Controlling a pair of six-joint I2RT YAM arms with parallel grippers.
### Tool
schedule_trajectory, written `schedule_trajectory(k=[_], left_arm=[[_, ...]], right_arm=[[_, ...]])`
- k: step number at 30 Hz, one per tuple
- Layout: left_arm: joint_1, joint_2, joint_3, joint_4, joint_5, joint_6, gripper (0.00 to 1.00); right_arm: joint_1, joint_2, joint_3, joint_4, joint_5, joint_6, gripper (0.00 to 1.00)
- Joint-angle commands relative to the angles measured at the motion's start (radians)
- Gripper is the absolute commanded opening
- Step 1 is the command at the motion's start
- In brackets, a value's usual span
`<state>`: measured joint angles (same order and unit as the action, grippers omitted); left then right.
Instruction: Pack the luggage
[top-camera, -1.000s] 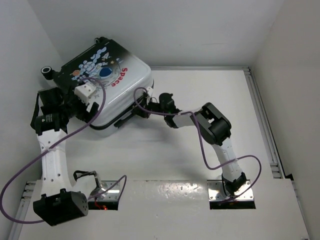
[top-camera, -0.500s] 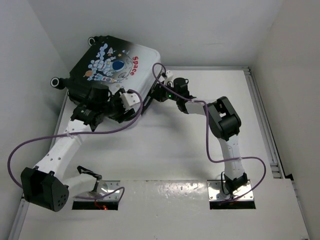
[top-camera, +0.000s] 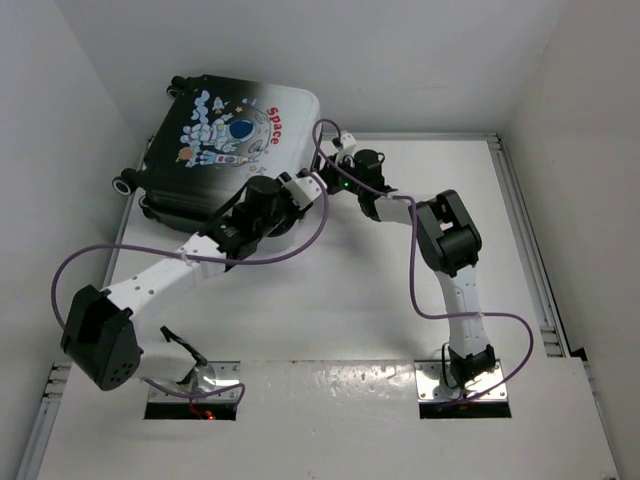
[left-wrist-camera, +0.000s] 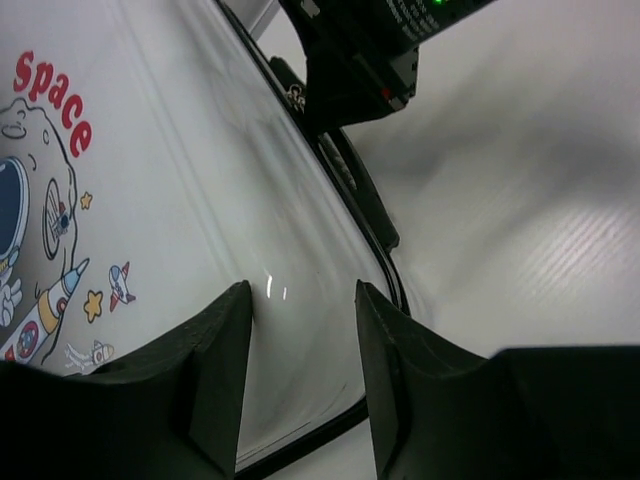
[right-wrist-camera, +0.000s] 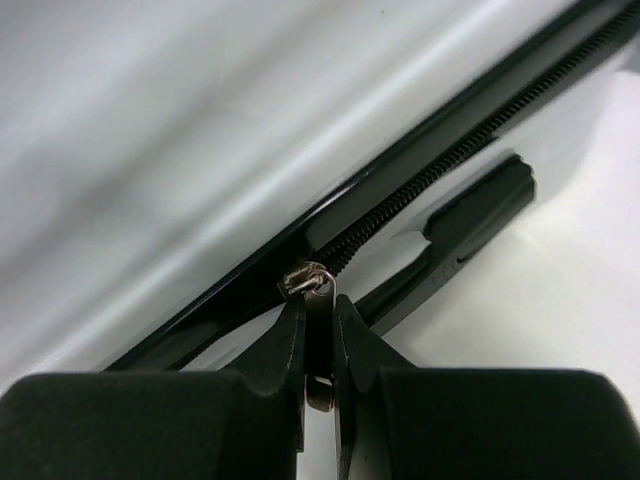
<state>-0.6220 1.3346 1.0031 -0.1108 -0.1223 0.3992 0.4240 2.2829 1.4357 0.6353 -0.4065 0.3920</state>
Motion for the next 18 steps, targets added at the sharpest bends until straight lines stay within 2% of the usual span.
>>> schedule_trajectory(k=[1, 5, 7, 8, 9, 10, 12, 13, 14, 15, 18], left_arm=[[-0.088, 0.129, -0.044, -0.101, 0.177, -0.145, 0.48], [-0.134, 0.138, -0.069, -0.04, 0.144, -0.122, 0.51], [-0.111, 0.129, -0.069, -0.03, 0.144, -0.167, 0.52], [-0.063, 0.083, -0.081, -0.02, 0.156, -0.192, 0.55], [-0.038, 0.045, -0.104, 0.017, 0.156, -0.215, 0.58], [-0.018, 0.0, -0.124, 0.042, 0.156, -0.259, 0.67], [0.022, -0.14, -0.167, 0.089, 0.124, -0.29, 0.77], [0.033, -0.182, -0.167, 0.089, 0.083, -0.309, 0.89], [0.033, -0.219, -0.167, 0.089, 0.082, -0.318, 0.94], [0.033, -0.25, -0.153, 0.08, 0.029, -0.327, 0.98], [0.068, -0.314, -0.069, -0.033, -0.12, -0.373, 1.0]], right_arm=[[0.033, 0.016, 0.06, 0.081, -0.061, -0.001, 0.0], [0.022, 0.027, 0.069, 0.113, -0.141, 0.018, 0.0], [0.025, 0.026, 0.071, 0.125, -0.215, 0.021, 0.0], [0.025, 0.027, 0.069, 0.145, -0.236, 0.018, 0.0], [0.027, 0.024, 0.066, 0.153, -0.296, 0.021, 0.0], [0.035, 0.02, 0.063, 0.162, -0.313, 0.025, 0.0], [0.051, 0.013, 0.051, 0.193, -0.365, 0.028, 0.0], [0.064, 0.012, 0.048, 0.208, -0.379, 0.028, 0.0], [0.064, 0.007, 0.046, 0.216, -0.393, 0.03, 0.0], [0.081, 0.007, 0.042, 0.221, -0.416, 0.031, 0.0], [0.12, 0.003, 0.04, 0.256, -0.452, 0.042, 0.0]])
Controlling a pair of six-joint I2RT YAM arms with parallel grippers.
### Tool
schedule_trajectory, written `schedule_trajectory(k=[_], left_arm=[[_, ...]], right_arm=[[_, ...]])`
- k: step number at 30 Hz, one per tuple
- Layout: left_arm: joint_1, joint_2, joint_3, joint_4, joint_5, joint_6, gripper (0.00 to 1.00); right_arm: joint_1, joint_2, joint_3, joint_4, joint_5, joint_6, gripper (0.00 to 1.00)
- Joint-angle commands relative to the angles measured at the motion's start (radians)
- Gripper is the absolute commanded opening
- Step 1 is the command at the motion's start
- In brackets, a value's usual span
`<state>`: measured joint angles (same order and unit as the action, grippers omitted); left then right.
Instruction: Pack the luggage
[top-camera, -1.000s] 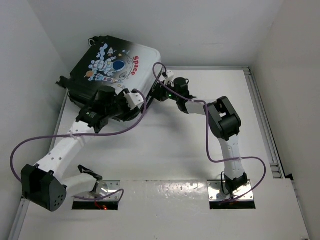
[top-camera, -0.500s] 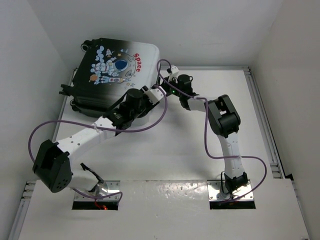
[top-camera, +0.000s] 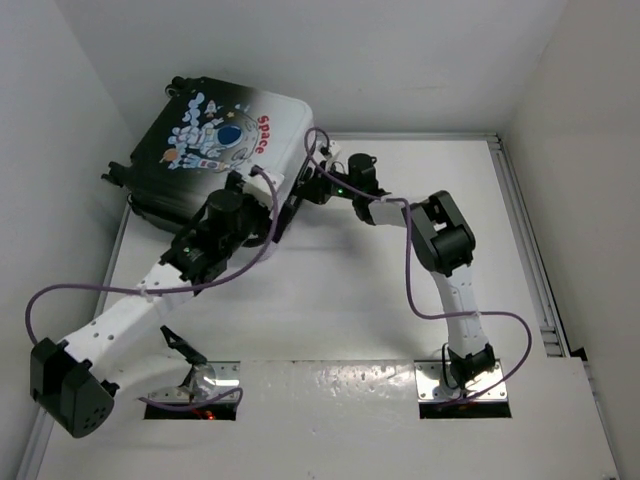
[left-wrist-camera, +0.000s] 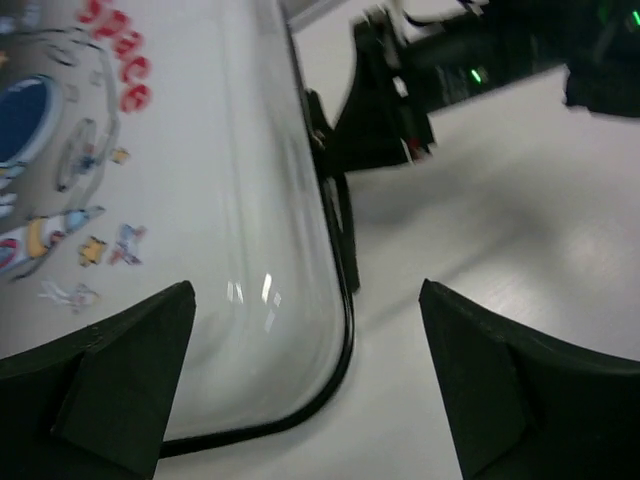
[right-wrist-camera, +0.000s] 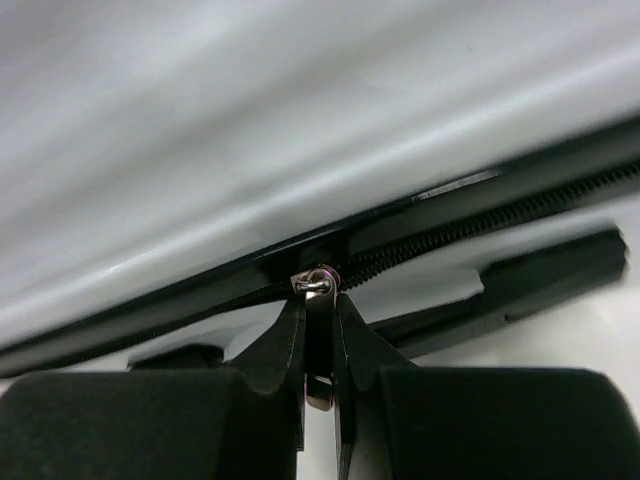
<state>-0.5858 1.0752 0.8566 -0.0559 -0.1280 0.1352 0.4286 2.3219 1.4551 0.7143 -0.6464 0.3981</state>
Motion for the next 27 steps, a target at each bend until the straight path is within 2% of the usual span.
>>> schedule_trajectory(k=[1, 3, 6, 7, 9, 10, 11, 12, 13, 14, 15, 16, 17, 18, 19, 23, 26, 27], left_arm=[[0.049, -0.055, 0.102, -0.126, -0.148, -0.124, 1.0], [0.134, -0.081, 0.162, -0.234, -0.174, -0.155, 1.0], [0.248, -0.122, 0.205, -0.337, -0.087, -0.128, 1.0], [0.274, -0.133, 0.214, -0.396, -0.037, -0.076, 1.0], [0.328, -0.17, 0.225, -0.452, 0.158, -0.017, 1.0], [0.339, -0.181, 0.225, -0.507, 0.227, 0.045, 1.0], [0.339, -0.181, 0.225, -0.536, 0.355, 0.076, 1.0], [0.339, -0.192, 0.225, -0.561, 0.388, 0.095, 1.0], [0.33, -0.192, 0.225, -0.593, 0.41, 0.104, 1.0], [0.33, -0.175, 0.225, -0.608, 0.419, 0.104, 0.97], [0.317, -0.161, 0.225, -0.625, 0.448, 0.116, 0.96], [0.304, -0.129, 0.225, -0.678, 0.477, 0.151, 0.95], [0.291, -0.115, 0.225, -0.696, 0.478, 0.197, 0.92], [0.264, -0.103, 0.213, -0.696, 0.46, 0.198, 0.92], [0.251, -0.094, 0.2, -0.706, 0.447, 0.237, 0.9], [0.182, -0.072, 0.121, -0.621, 0.364, 0.265, 0.86], [0.127, -0.025, 0.072, -0.514, 0.26, 0.236, 0.79], [0.112, -0.014, 0.061, -0.483, 0.231, 0.216, 0.73]], right_arm=[[0.127, -0.039, 0.025, 0.178, -0.217, 0.039, 0.0], [0.165, -0.039, 0.034, 0.192, -0.239, 0.05, 0.0], [0.248, -0.033, 0.076, 0.223, -0.284, 0.097, 0.0], [0.257, -0.03, 0.08, 0.226, -0.311, 0.105, 0.0], [0.295, -0.048, 0.08, 0.223, -0.358, 0.11, 0.0], [0.297, -0.077, 0.067, 0.13, -0.363, 0.026, 0.0], [0.242, -0.123, 0.047, 0.061, -0.334, -0.019, 0.0], [0.222, -0.133, 0.001, -0.002, -0.115, -0.05, 0.0], [0.193, -0.124, 0.014, -0.059, -0.093, -0.091, 0.0], [0.132, -0.051, 0.06, -0.07, -0.075, -0.065, 0.0], [0.089, -0.029, 0.112, -0.131, 0.086, -0.012, 0.0], [0.073, -0.009, 0.157, -0.18, 0.164, -0.027, 0.0], [0.07, -0.004, 0.162, -0.215, 0.257, -0.053, 0.0], [0.071, -0.007, 0.153, -0.196, 0.442, -0.112, 0.0], [0.067, -0.021, 0.116, -0.173, 0.467, -0.134, 0.0], [0.079, -0.029, 0.102, -0.121, 0.47, -0.105, 0.0], [0.093, -0.03, 0.099, -0.088, 0.415, -0.081, 0.0], [0.093, -0.03, 0.093, -0.079, 0.389, -0.082, 0.0]])
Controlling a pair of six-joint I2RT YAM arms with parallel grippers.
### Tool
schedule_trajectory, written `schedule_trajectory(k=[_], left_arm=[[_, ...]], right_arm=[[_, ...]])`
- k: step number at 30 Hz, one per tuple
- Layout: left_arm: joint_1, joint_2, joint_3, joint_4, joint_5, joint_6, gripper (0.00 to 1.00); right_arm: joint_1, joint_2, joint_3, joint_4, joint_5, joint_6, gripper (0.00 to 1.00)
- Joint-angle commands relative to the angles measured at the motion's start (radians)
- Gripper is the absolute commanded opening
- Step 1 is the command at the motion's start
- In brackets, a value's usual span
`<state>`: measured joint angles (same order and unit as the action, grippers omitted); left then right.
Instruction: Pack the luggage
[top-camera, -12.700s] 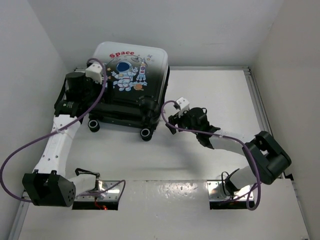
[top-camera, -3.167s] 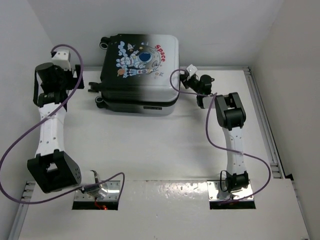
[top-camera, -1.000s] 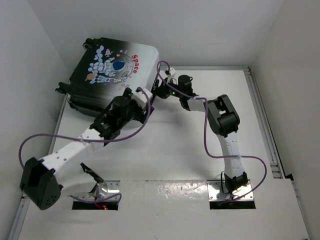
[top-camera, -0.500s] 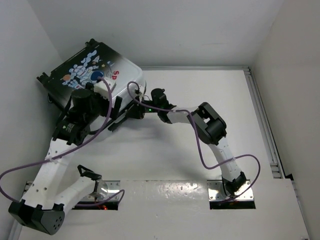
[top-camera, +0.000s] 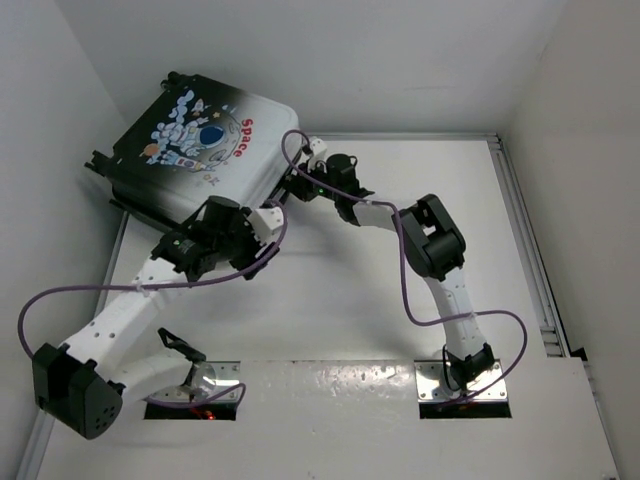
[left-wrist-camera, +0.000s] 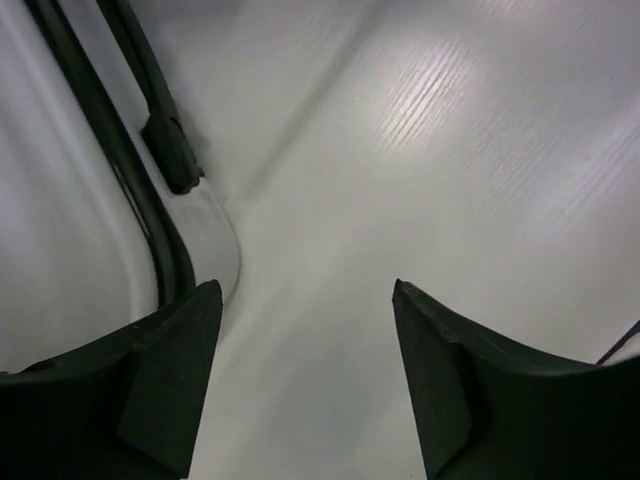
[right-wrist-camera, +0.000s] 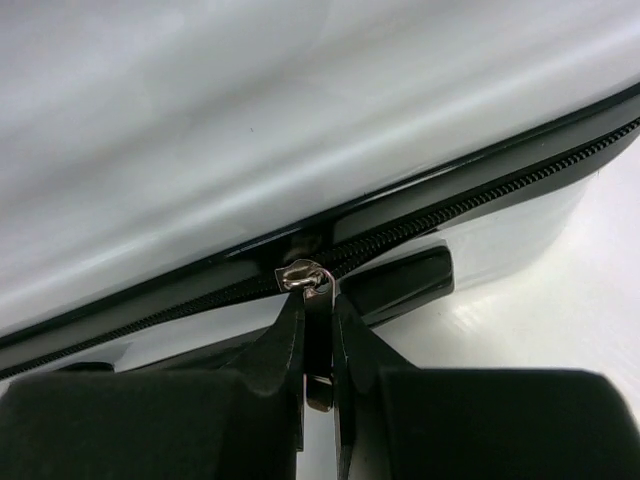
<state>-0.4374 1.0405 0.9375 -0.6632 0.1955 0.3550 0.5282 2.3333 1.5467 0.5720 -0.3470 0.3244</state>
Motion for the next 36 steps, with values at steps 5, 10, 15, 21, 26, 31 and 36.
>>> schedule_trajectory(k=[5, 10, 15, 21, 26, 31, 36], left_arm=[[-0.129, 0.131, -0.04, 0.295, -0.226, -0.068, 0.64], [-0.208, 0.274, -0.049, 0.453, -0.436, -0.132, 0.69], [-0.233, 0.407, -0.049, 0.603, -0.614, -0.142, 0.71], [-0.149, 0.568, 0.006, 0.634, -0.683, -0.166, 0.71], [-0.109, 0.662, 0.04, 0.666, -0.735, -0.157, 0.71], [-0.061, 0.724, 0.07, 0.656, -0.746, -0.157, 0.71], [-0.031, 0.797, 0.113, 0.588, -0.712, -0.157, 0.55]], right_arm=[[-0.005, -0.028, 0.01, 0.071, 0.045, -0.028, 0.0], [-0.016, -0.012, 0.01, 0.086, 0.028, -0.076, 0.0], [-0.053, -0.008, 0.001, 0.118, -0.004, -0.056, 0.0], [-0.083, -0.005, -0.011, 0.164, -0.07, -0.004, 0.0], [-0.096, 0.001, -0.007, 0.167, -0.102, 0.013, 0.0], [-0.1, 0.009, 0.0, 0.17, -0.113, 0.021, 0.0], [-0.102, 0.015, 0.009, 0.17, -0.119, 0.03, 0.0]])
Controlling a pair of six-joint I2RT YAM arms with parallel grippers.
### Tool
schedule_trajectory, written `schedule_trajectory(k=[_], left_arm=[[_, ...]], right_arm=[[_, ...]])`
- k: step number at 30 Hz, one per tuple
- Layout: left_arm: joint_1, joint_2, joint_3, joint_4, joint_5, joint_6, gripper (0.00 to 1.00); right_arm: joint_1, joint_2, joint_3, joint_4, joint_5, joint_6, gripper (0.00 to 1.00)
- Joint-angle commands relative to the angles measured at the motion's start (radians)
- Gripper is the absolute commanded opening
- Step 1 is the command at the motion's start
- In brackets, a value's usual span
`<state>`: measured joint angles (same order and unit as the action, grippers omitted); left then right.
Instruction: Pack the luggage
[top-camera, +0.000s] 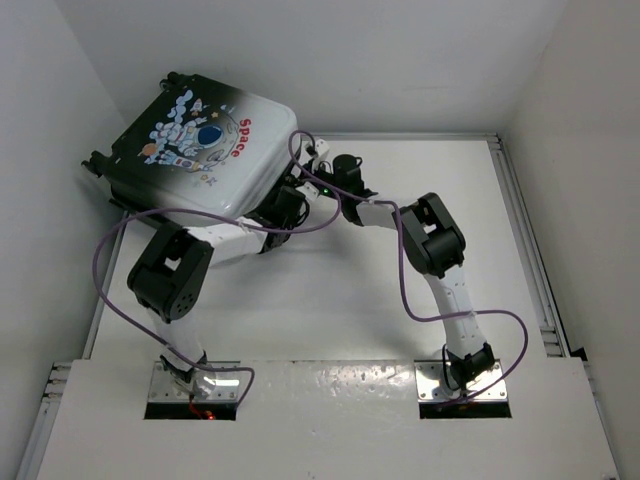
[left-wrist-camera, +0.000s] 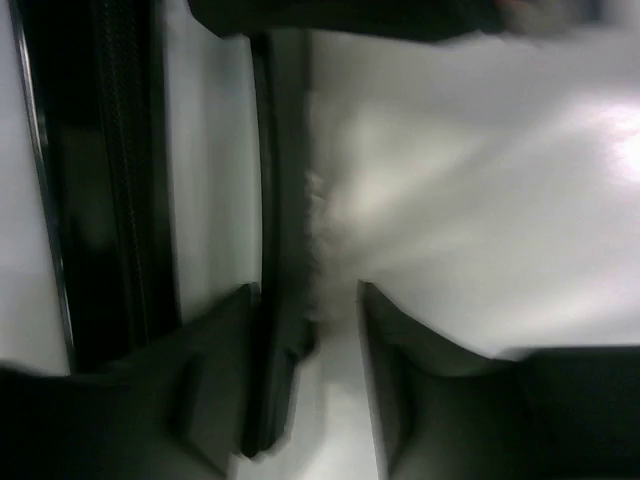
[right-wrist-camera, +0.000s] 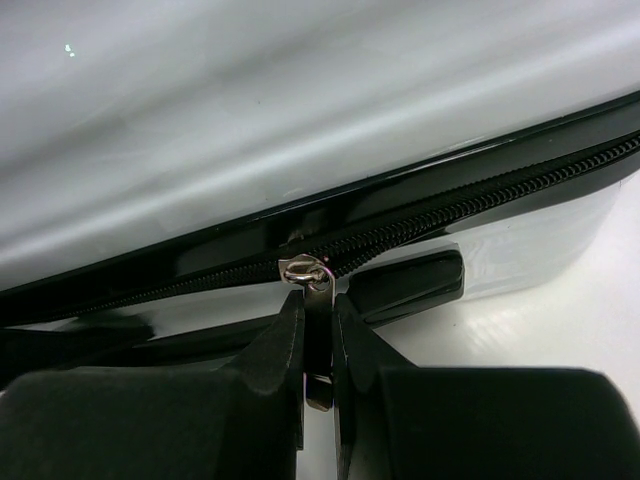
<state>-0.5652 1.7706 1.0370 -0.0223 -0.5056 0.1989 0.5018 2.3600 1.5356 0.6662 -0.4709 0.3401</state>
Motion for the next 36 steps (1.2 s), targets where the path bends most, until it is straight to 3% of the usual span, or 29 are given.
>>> schedule_trajectory(k=[1, 9, 14, 19, 25, 26, 30, 32, 36], left_arm=[[0.097, 0.091, 0.027, -0.068, -0.011, 0.011, 0.47], [0.117, 0.133, 0.052, -0.249, 0.033, 0.011, 0.24], [0.117, 0.046, -0.05, -0.303, 0.09, 0.042, 0.01], [0.108, -0.114, -0.173, -0.321, 0.168, 0.111, 0.0], [0.119, -0.462, -0.402, -0.344, 0.352, 0.377, 0.0], [0.119, -0.517, -0.432, -0.366, 0.375, 0.425, 0.0], [0.165, -0.782, -0.563, -0.435, 0.479, 0.753, 0.0], [0.208, -0.896, -0.615, -0.491, 0.53, 0.865, 0.0], [0.298, -0.958, -0.663, -0.533, 0.598, 1.069, 0.0]], right_arm=[[-0.074, -0.011, 0.021, 0.075, 0.003, 0.014, 0.0], [-0.083, -0.013, 0.015, 0.067, 0.02, 0.005, 0.0], [-0.095, -0.033, -0.005, 0.052, 0.028, -0.027, 0.0], [-0.121, -0.085, -0.084, 0.056, -0.001, -0.032, 0.0], [-0.17, -0.194, -0.266, 0.093, -0.155, -0.026, 0.0], [-0.189, -0.226, -0.287, 0.101, -0.241, -0.017, 0.0], [-0.22, -0.318, -0.408, 0.144, -0.411, 0.014, 0.0], [-0.243, -0.37, -0.486, 0.112, -0.509, -0.031, 0.0], [-0.27, -0.447, -0.54, -0.06, -0.587, -0.191, 0.0]])
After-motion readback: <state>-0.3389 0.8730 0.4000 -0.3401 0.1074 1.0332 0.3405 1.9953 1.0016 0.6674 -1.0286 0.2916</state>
